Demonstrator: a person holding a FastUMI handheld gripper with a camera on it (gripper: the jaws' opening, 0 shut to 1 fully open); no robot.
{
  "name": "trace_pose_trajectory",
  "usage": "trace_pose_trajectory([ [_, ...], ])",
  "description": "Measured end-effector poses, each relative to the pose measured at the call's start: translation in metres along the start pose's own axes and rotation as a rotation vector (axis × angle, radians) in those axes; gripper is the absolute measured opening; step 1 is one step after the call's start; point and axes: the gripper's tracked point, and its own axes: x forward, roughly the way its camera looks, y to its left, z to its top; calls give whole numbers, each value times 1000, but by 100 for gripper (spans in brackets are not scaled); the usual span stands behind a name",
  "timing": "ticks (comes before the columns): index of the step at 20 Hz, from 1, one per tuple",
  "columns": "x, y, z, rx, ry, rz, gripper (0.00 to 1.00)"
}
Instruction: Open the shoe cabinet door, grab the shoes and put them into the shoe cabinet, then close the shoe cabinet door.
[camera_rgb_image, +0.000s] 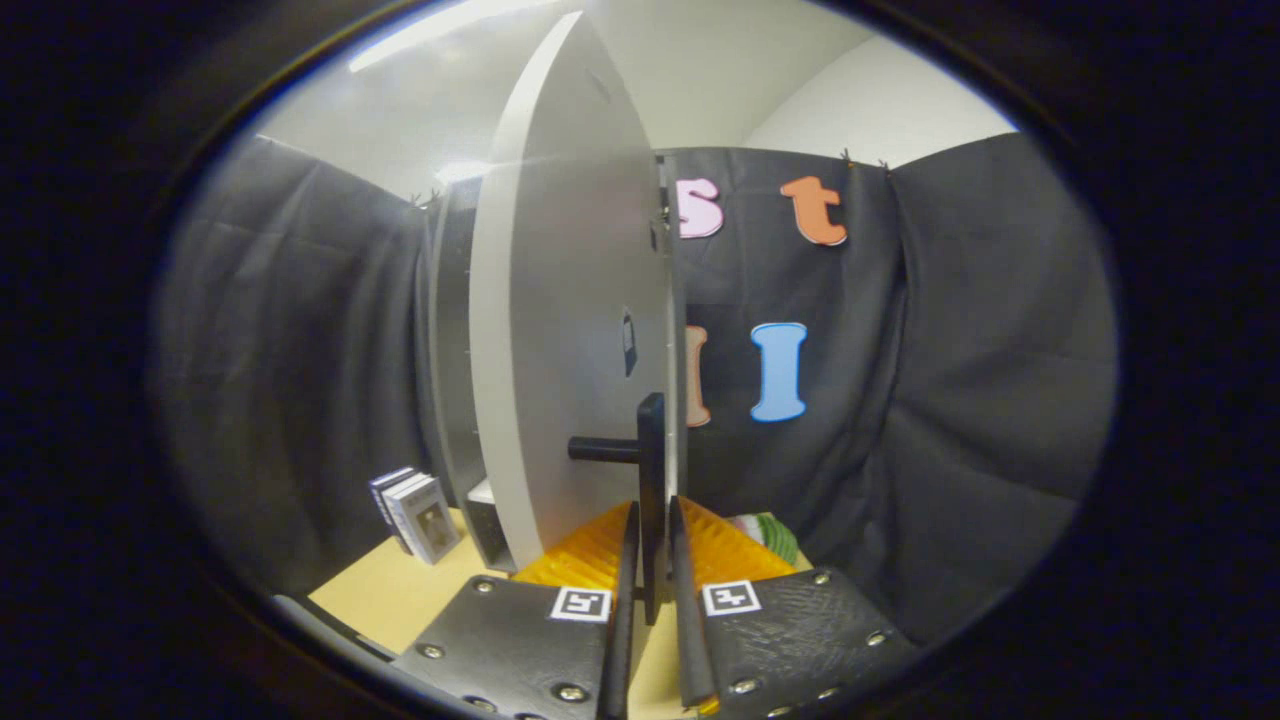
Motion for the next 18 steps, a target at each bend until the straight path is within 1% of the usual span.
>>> trace_pose_trajectory([
  [3,-2,-23,1,-15,-9,-22,20],
  [4,-1,-30,0,-12,-6,-16,19],
  [11,8,-63,1,20,3,88,20],
  [12,8,-67,1,20,6,90,20],
  [13,5,-67,2,22,6,115,21],
  [14,6,-65,1,16,9,133,26],
  [15,5,-64,1,9,10,138,26],
  [18,-5,-68,-1,9,13,116,26],
])
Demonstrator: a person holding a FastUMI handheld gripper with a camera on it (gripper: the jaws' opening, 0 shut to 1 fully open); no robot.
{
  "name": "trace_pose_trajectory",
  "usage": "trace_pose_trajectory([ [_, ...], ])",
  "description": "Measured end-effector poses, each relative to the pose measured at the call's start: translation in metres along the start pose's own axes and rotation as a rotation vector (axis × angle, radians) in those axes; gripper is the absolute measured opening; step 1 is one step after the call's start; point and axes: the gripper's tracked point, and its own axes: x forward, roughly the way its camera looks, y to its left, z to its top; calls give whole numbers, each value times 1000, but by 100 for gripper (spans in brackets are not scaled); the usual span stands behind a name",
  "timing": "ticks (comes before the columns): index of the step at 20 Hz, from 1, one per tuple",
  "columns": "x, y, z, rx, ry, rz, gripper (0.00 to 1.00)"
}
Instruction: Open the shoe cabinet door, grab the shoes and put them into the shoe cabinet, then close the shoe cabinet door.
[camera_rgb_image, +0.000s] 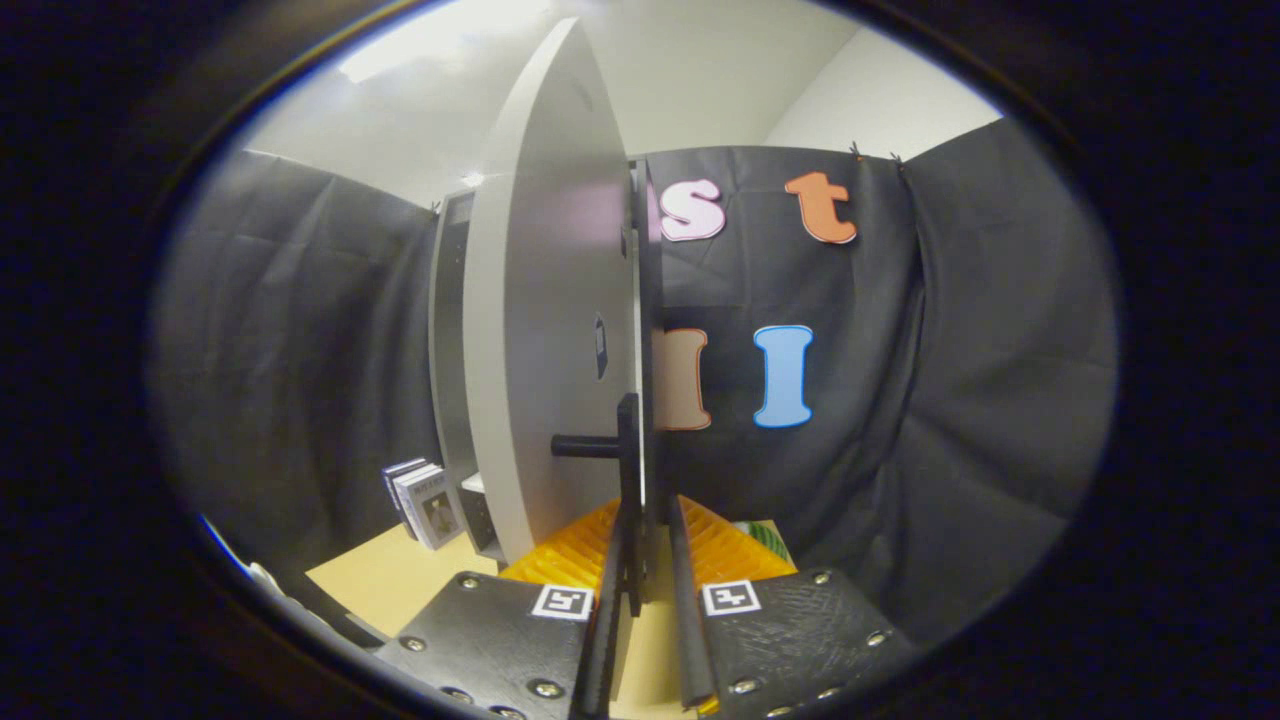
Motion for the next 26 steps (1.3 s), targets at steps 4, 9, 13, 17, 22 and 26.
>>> trace_pose_trajectory([
  [4,-22,6,-5,92,9,-22,26],
  [9,-48,17,-5,45,-11,-157,26],
  [13,-59,68,4,12,-53,-190,26],
  [17,-48,125,-6,31,-46,-194,26],
  [22,-23,193,-20,35,-38,-194,26],
  [26,-1,243,-32,59,-35,-176,28],
])
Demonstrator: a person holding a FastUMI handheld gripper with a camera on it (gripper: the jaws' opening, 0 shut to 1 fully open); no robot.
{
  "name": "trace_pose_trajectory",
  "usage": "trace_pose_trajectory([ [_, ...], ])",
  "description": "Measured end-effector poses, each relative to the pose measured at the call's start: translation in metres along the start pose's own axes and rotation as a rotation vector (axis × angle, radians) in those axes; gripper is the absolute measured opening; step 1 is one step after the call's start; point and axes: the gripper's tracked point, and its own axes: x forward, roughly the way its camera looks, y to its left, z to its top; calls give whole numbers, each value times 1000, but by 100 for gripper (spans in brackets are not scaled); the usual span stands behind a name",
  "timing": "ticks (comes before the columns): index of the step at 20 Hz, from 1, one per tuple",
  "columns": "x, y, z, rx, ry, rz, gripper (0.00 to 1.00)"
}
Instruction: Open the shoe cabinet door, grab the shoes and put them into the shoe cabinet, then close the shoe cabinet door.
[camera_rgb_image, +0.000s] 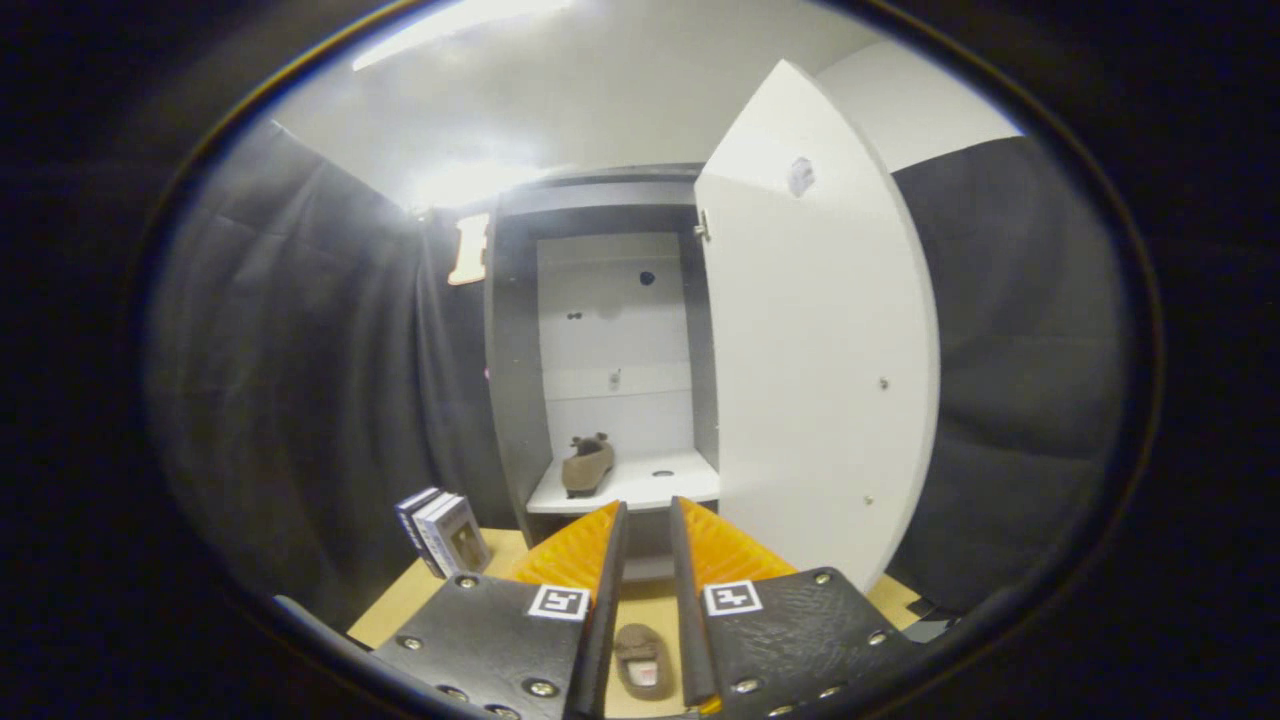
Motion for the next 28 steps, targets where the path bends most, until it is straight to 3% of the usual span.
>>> trace_pose_trajectory([
  [1,4,12,-6,3,12,8,34],
  [6,24,58,-38,-46,54,33,34],
  [11,43,59,-92,-49,147,21,39],
  [20,92,26,-269,-89,369,-9,39],
  [24,101,13,-348,-42,468,-15,40],
  [28,107,2,-402,-34,548,-25,40],
])
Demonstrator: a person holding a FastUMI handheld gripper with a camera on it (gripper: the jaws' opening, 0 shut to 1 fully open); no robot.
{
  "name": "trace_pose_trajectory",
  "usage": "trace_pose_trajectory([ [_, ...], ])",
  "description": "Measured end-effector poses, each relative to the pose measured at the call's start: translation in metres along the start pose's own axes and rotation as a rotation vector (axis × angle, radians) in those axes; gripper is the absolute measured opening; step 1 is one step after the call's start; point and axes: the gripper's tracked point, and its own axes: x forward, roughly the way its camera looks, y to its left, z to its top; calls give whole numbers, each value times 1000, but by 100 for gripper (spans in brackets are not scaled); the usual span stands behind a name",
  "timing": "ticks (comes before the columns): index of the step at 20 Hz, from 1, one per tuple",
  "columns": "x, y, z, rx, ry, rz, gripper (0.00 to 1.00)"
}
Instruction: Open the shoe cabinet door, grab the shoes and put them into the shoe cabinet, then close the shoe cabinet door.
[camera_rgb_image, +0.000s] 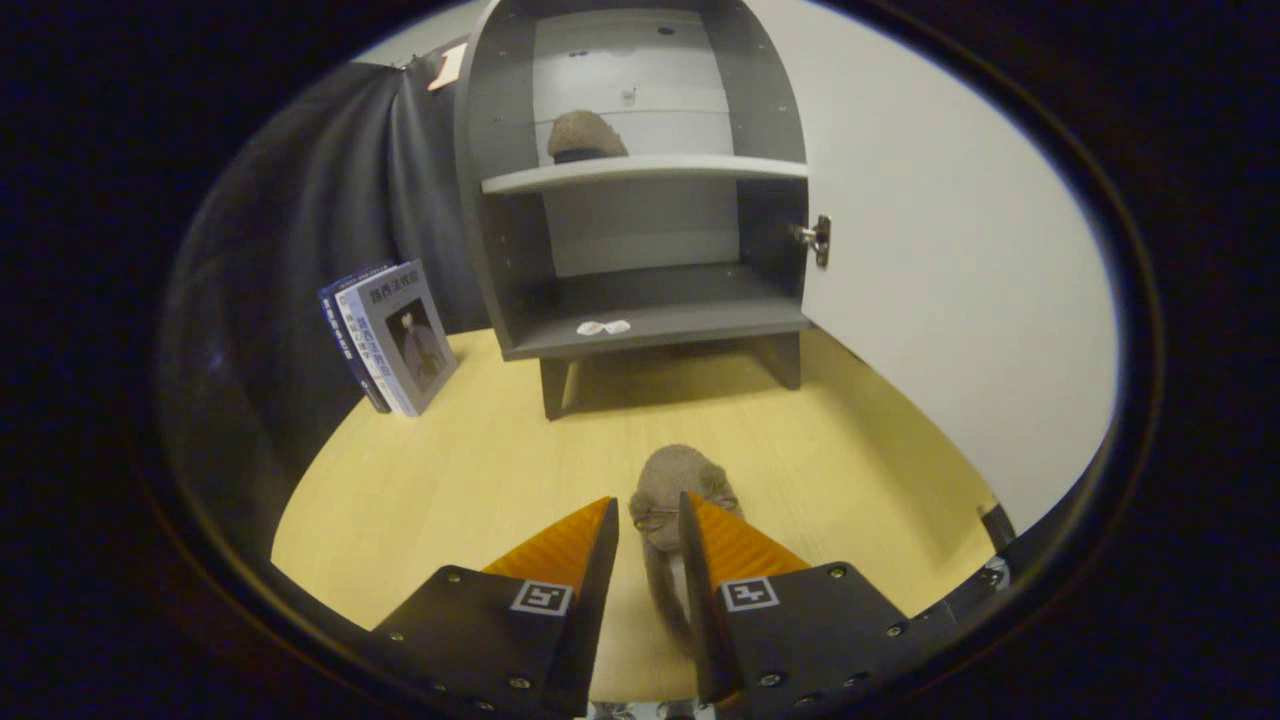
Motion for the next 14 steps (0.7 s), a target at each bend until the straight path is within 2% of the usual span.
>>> trace_pose_trajectory([
  [7,20,-10,-55,23,131,7,40],
  [14,45,-1,-63,-39,193,37,40],
])
